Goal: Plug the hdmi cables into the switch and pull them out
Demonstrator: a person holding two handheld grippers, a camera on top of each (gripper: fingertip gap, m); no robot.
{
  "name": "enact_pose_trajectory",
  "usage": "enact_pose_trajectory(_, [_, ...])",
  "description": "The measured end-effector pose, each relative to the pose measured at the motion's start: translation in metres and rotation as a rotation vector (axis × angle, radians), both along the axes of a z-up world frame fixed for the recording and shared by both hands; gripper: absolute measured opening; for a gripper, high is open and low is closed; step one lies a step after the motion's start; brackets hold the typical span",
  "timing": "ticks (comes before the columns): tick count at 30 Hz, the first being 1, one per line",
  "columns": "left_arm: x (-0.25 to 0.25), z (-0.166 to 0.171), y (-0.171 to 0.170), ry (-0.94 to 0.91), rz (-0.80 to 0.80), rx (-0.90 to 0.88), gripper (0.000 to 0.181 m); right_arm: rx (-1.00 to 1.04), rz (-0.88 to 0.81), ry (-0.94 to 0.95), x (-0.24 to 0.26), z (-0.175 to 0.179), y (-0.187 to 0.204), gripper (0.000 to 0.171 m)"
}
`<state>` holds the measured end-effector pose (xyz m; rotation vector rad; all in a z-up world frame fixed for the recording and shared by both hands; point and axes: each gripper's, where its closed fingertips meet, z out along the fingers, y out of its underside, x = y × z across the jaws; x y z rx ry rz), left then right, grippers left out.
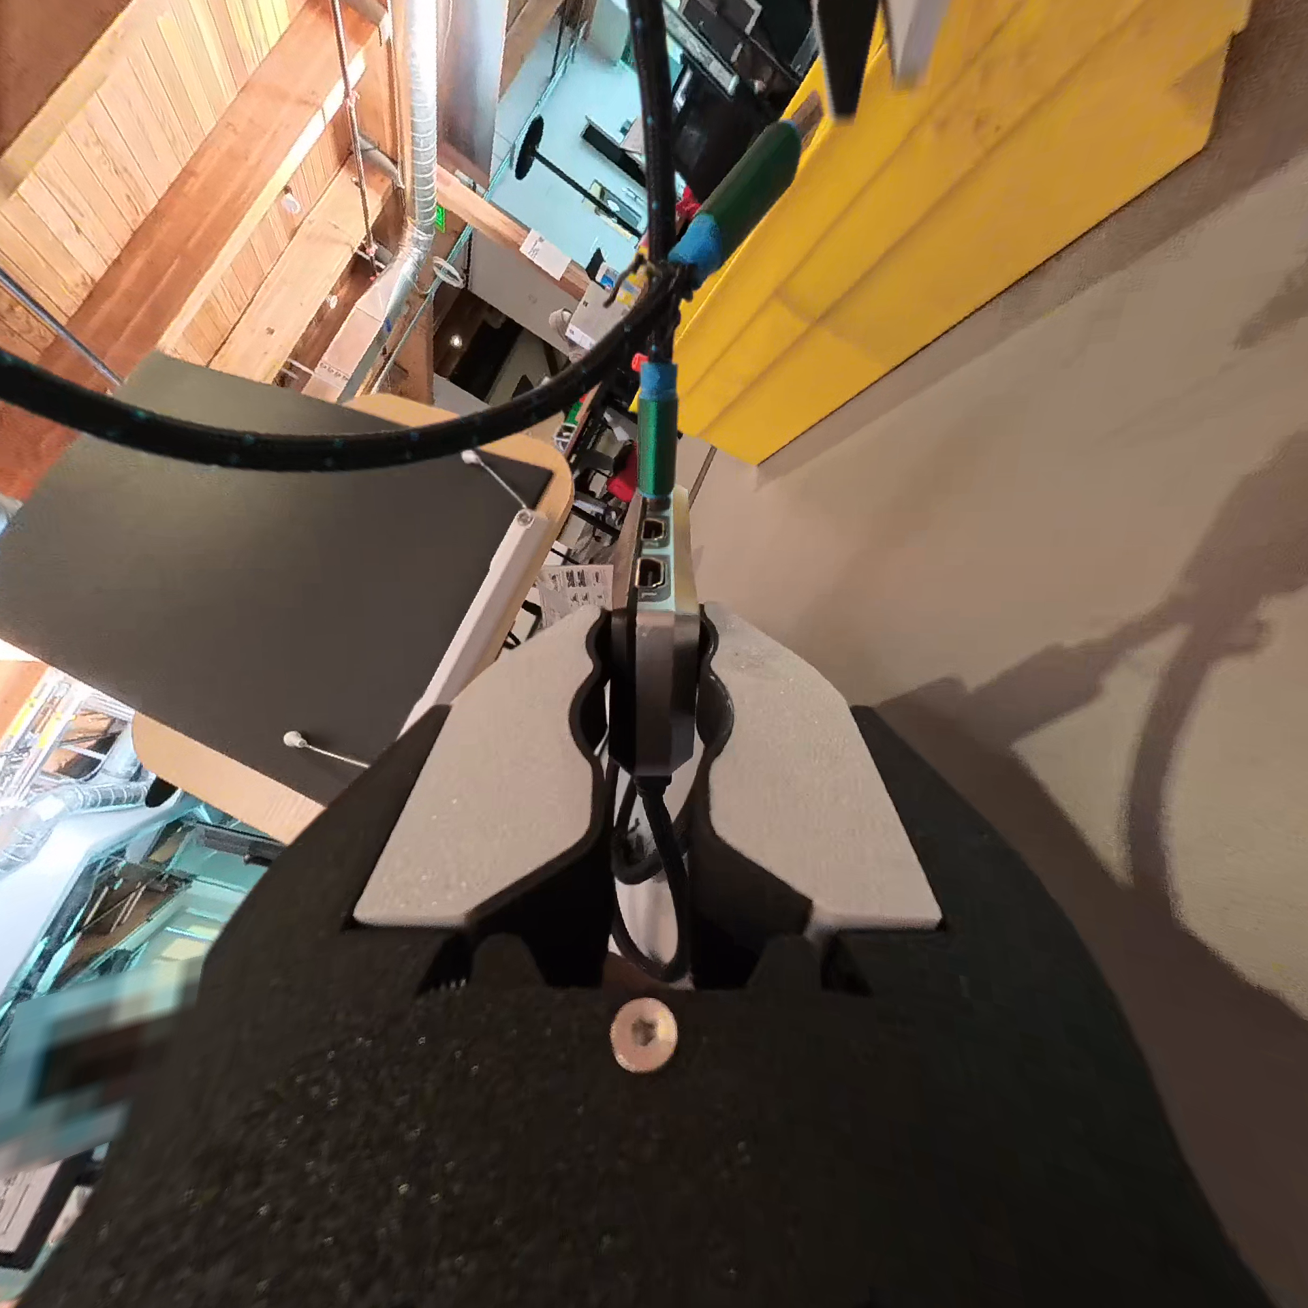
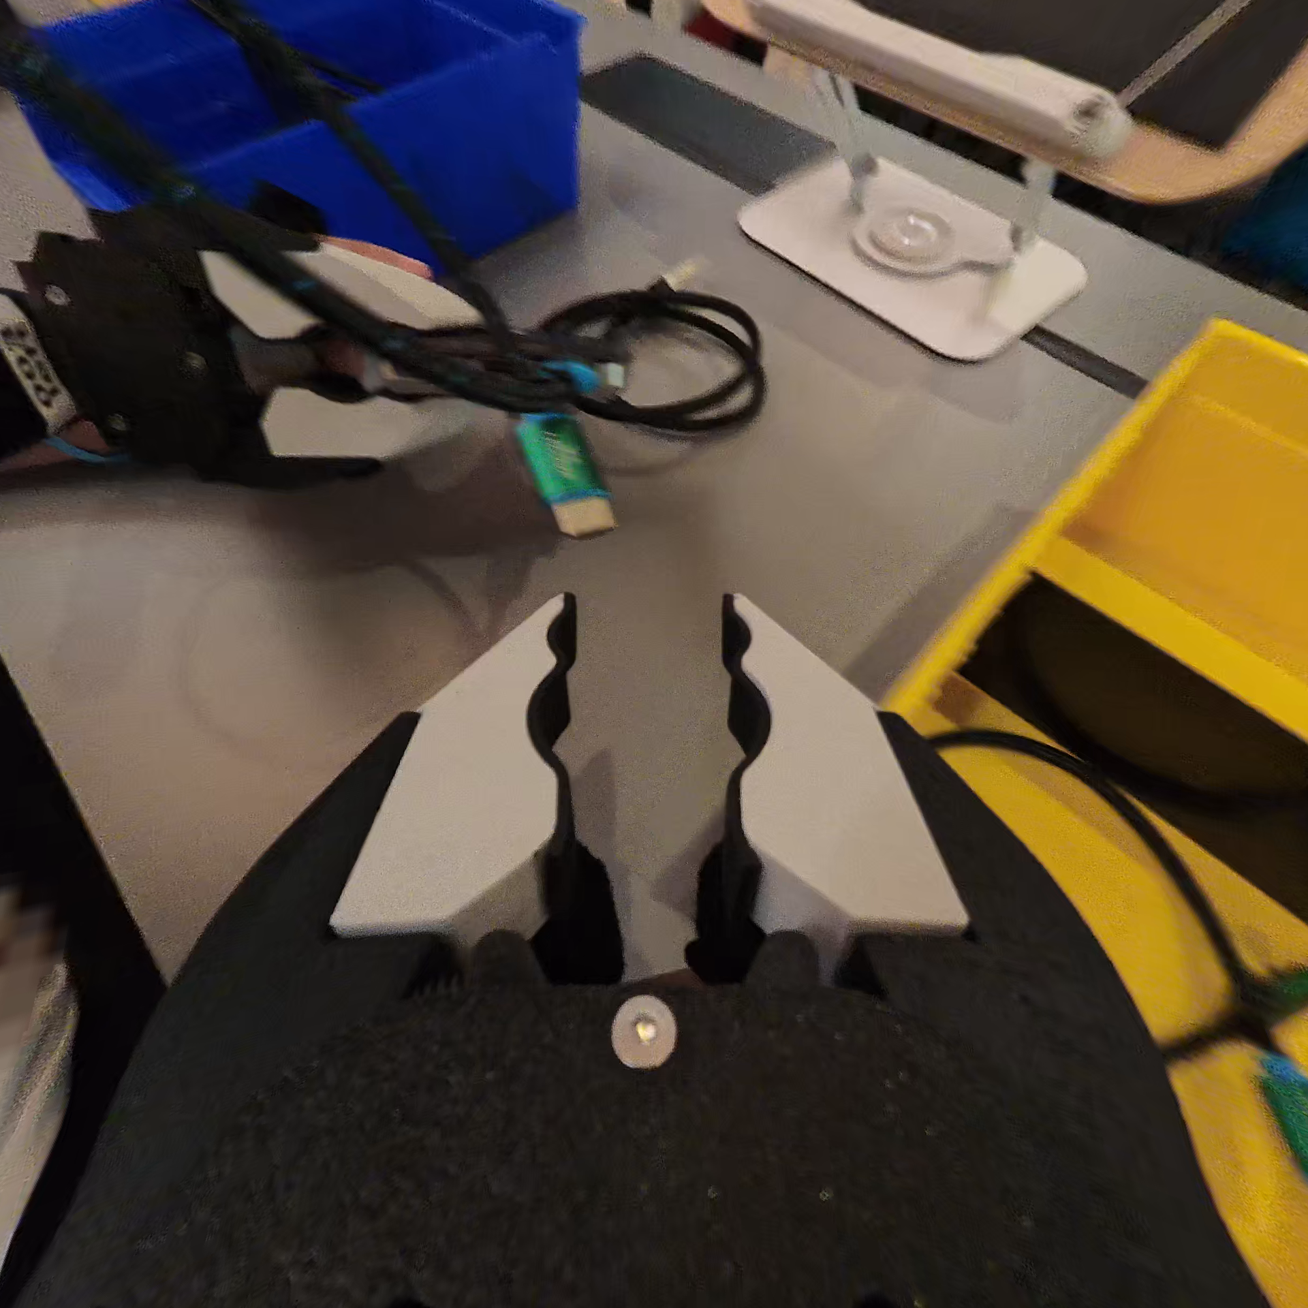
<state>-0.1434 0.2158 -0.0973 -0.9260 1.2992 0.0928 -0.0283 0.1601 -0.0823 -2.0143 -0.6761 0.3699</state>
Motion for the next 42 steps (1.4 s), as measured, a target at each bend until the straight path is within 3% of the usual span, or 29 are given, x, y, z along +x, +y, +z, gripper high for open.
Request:
enact_pose_trajectory(1, [0.001, 0.0, -0.002, 0.003, -0.007, 0.006, 0.02, 0.044, -0.015, 0.019, -0.016, -0.005, 0.001, 0.041])
enact_pose_trajectory(5, [0.006, -0.001, -0.012, 0.017, -0.032, 0.042, 0.021, 0.131, -0.064, 0.104, -0.05, -0.012, 0.015, 0.043])
enact_pose_trajectory(7, [0.004, 0.0, -0.011, 0.014, -0.017, 0.046, 0.02, 0.139, -0.079, 0.082, -0.053, -0.011, 0.024, 0.052])
enact_pose_trajectory(11, [0.004, 0.0, -0.011, 0.019, -0.02, 0.049, 0.02, 0.173, -0.062, 0.138, -0.06, 0.004, 0.033, 0.042])
enact_pose_trajectory(17, [0.009, -0.006, -0.019, 0.059, -0.027, 0.09, 0.021, 0.176, -0.039, 0.01, -0.071, -0.006, 0.047, 0.022])
enact_pose_trajectory(29, [0.015, -0.013, -0.013, 0.099, 0.024, 0.077, 0.02, 0.047, -0.117, 0.004, -0.061, -0.018, 0.047, 0.024])
enact_pose_trajectory(42, [0.025, -0.02, -0.013, 0.075, 0.004, 0.013, 0.021, 0.158, -0.233, -0.141, -0.052, -0.015, 0.025, 0.02])
